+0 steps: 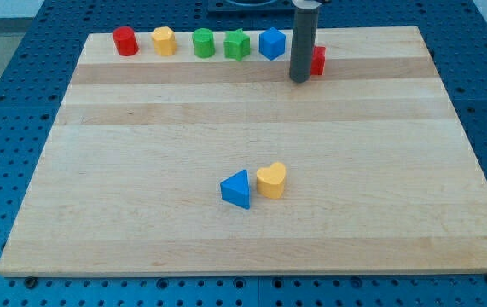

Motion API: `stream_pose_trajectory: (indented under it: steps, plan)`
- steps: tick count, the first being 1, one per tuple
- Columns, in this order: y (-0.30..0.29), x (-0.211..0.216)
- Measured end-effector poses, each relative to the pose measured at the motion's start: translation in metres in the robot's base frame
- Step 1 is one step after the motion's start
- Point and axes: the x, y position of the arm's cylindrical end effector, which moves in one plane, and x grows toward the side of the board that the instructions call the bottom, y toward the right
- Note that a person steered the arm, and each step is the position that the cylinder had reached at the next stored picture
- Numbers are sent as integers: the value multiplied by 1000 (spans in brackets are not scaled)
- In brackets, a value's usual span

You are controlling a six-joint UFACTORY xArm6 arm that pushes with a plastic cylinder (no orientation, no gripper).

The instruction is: Push the red star right to the blue cube

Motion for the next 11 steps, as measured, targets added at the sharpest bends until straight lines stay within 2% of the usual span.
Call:
stream_pose_trajectory:
  steps: [1,4,7,11]
  plan:
    - [2,-7]
    - [30,15]
    - [43,-25]
    - [43,-35]
